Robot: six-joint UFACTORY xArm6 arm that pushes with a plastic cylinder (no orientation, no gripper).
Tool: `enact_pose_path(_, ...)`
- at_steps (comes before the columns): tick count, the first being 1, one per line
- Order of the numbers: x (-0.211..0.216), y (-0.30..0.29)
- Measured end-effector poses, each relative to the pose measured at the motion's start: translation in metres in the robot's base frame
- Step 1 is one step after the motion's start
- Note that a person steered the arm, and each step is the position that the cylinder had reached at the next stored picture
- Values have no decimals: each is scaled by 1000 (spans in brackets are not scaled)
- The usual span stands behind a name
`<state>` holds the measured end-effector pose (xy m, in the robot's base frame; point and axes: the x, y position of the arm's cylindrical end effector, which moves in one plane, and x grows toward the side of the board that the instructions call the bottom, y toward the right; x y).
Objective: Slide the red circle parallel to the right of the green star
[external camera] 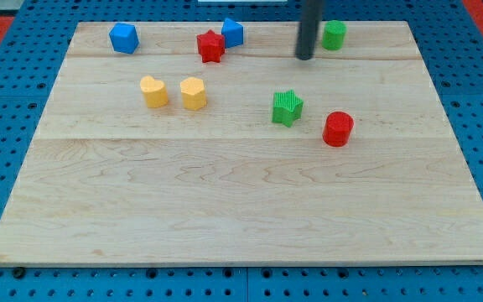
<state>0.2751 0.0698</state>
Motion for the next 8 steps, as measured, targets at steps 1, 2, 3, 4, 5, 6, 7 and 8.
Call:
enact_pose_path(1, 22, -19)
enact_pose_path(2, 34, -56)
enact_pose_path(3, 49, -35)
enact_pose_path(4, 91, -55)
enact_pose_path(5, 142, -52)
enact_pose_path(6, 134, -33)
enact_pose_path(7, 148, -30)
enact_pose_path(8, 170, -24)
